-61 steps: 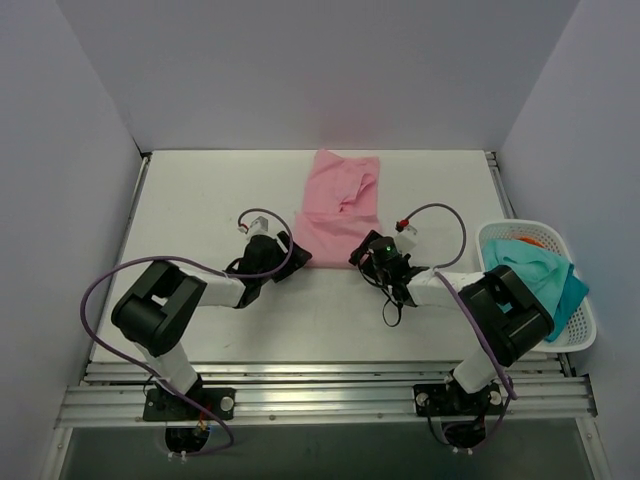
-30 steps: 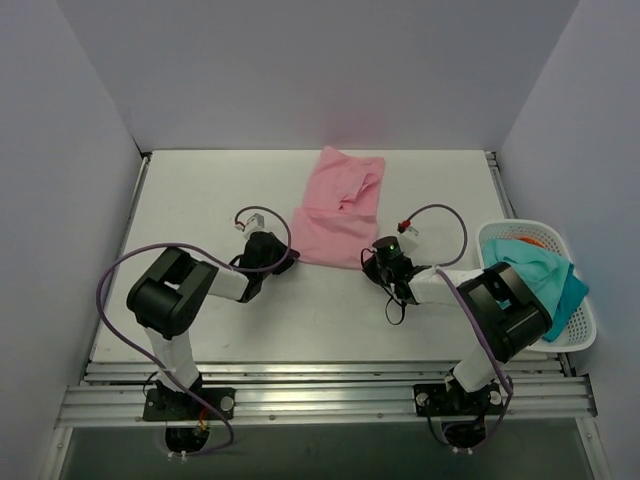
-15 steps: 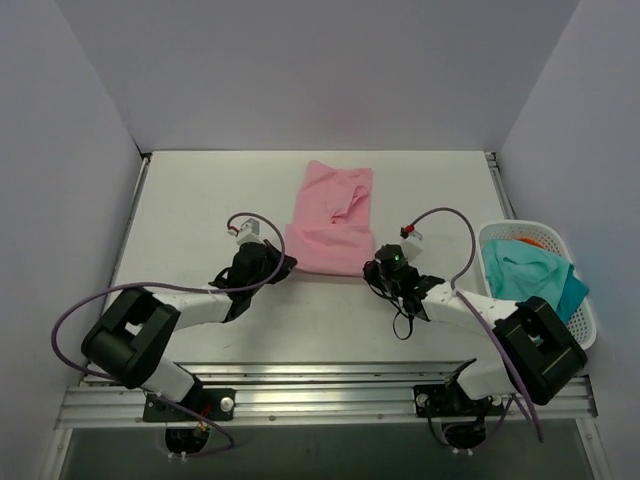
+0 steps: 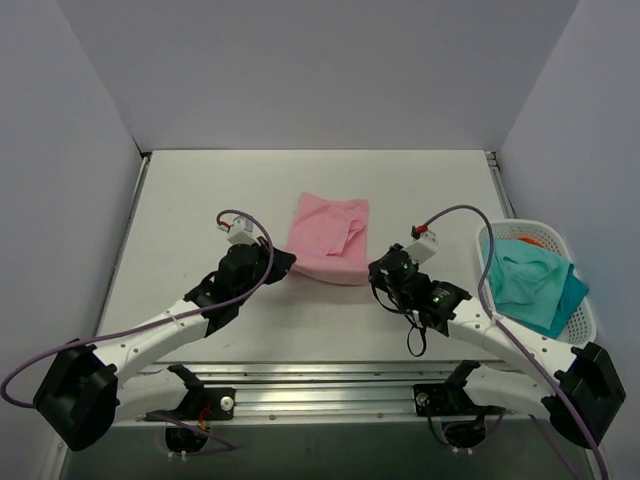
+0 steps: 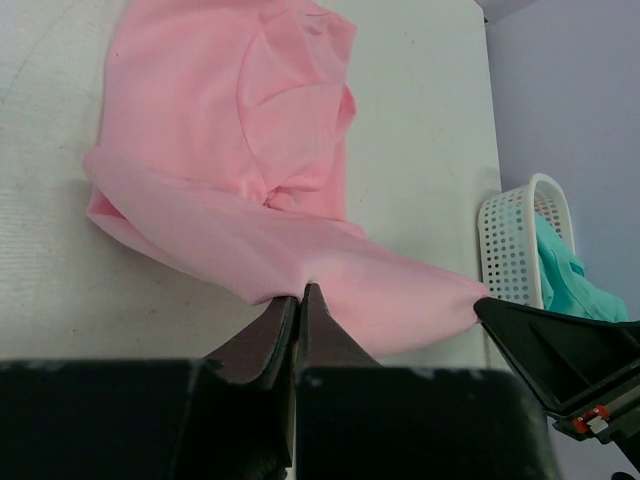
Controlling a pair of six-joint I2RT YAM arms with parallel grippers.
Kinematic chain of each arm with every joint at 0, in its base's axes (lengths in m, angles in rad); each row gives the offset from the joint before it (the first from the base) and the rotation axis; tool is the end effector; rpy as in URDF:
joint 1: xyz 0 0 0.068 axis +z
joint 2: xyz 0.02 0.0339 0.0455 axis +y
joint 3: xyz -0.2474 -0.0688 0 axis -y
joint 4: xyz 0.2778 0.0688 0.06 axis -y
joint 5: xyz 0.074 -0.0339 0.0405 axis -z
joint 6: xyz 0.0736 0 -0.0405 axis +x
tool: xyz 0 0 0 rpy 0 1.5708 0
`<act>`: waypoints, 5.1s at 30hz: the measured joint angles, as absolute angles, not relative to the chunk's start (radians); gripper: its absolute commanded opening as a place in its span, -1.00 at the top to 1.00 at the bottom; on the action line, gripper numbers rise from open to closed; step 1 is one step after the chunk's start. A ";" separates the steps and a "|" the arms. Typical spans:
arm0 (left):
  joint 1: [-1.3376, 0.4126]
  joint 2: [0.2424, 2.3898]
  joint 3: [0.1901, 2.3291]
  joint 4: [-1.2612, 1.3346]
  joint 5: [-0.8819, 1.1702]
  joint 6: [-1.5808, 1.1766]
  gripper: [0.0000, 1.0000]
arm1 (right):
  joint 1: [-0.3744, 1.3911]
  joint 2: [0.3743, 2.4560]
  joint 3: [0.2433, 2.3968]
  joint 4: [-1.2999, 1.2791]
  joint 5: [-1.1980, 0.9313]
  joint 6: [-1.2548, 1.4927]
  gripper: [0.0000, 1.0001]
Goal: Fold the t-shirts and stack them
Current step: Fold the tshirt, then neatly place the folded tshirt to the corner
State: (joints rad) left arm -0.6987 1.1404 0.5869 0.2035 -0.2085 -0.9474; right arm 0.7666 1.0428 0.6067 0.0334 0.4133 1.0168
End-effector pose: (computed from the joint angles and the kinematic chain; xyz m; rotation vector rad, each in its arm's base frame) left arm 0.2562 -0.1953 0.1933 -0.3962 1.9811 -0.8901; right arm 0.2385 0.1886 0.2088 0.5242 1.9487 0.7649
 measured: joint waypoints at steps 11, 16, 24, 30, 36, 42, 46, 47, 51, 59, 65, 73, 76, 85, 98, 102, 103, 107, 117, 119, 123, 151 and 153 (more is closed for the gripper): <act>-0.663 1.264 0.838 0.105 -0.220 -0.875 0.95 | 0.725 1.296 0.853 -0.006 0.447 0.941 1.00; -0.610 1.343 0.883 0.100 -0.182 -0.856 0.95 | 0.673 1.366 0.888 0.004 0.416 0.907 1.00; -0.529 1.477 0.961 0.111 -0.110 -0.849 0.95 | 0.580 1.465 0.965 0.055 0.345 0.854 1.00; -0.428 1.765 1.213 0.155 0.006 -0.806 0.59 | 0.444 1.730 1.203 0.075 0.261 0.806 1.00; -0.300 2.457 2.113 0.027 0.205 -0.754 -0.88 | 0.282 2.341 1.966 0.009 0.161 0.721 -1.00; -0.215 2.511 2.083 -0.070 0.270 -0.728 -0.88 | 0.236 2.314 1.753 0.065 0.150 0.685 -1.00; -0.182 2.357 1.879 -0.062 0.270 -0.724 -0.88 | 0.275 2.141 1.605 0.072 0.159 0.675 -1.00; -0.176 2.303 1.822 -0.055 0.263 -0.723 -0.88 | 0.289 2.092 1.576 0.077 0.166 0.673 -1.00; -0.171 1.991 1.547 0.018 0.218 -0.741 -0.87 | 0.343 1.891 1.459 0.120 0.208 0.667 -1.00; -0.237 1.704 1.224 0.261 0.194 -0.844 -0.88 | 0.419 1.694 1.218 0.186 0.259 0.683 -1.00; -0.371 1.791 1.081 0.266 0.134 -0.959 -0.88 | 0.421 1.694 1.053 0.191 0.264 0.726 -1.00; -0.554 1.884 1.015 0.390 -0.041 -1.226 -0.88 | 0.421 1.667 0.946 0.229 0.265 0.759 -1.00; -0.598 1.909 1.017 0.404 -0.152 -1.320 -0.88 | 0.419 1.608 0.898 0.226 0.266 0.759 -1.00; -0.651 2.104 1.244 0.339 -0.383 -1.519 -0.88 | 0.385 1.305 0.822 0.195 0.276 0.758 -1.00; -0.588 2.358 1.583 0.300 -0.352 -1.513 0.94 | 0.358 1.084 0.809 0.111 0.293 0.750 -1.00; -0.548 2.383 1.587 0.296 -0.289 -1.473 0.95 | 0.353 1.084 0.797 0.107 0.292 0.751 -1.00; -0.537 2.383 1.586 0.296 -0.278 -1.462 0.95 | 0.353 1.084 0.793 0.106 0.292 0.751 -1.00; -0.479 2.355 1.544 0.307 -0.243 -1.409 0.95 | 0.353 1.084 0.787 0.101 0.290 0.752 -1.00; -0.157 2.103 1.273 0.292 -0.163 -1.242 0.95 | 0.353 1.074 0.776 0.102 0.281 0.760 -1.00; -0.072 2.074 1.260 0.291 -0.125 -1.196 0.95 | 0.353 1.071 0.776 0.105 0.279 0.762 -1.00; 0.084 2.052 1.262 0.275 -0.042 -1.103 0.94 | 0.353 1.068 0.766 0.121 0.273 0.766 -1.00; -0.059 1.132 1.221 -0.094 -0.148 -0.710 -0.93 | 0.484 1.017 0.836 0.014 0.311 0.706 -1.00; -0.262 1.044 1.200 -0.109 -0.259 -0.640 -0.88 | 0.552 1.007 0.879 -0.010 0.319 0.677 -1.00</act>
State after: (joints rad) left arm -0.2615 1.0443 1.1995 -0.1085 -0.2592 -0.6403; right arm 0.5522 1.0065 0.8787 -0.0097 0.3191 0.6765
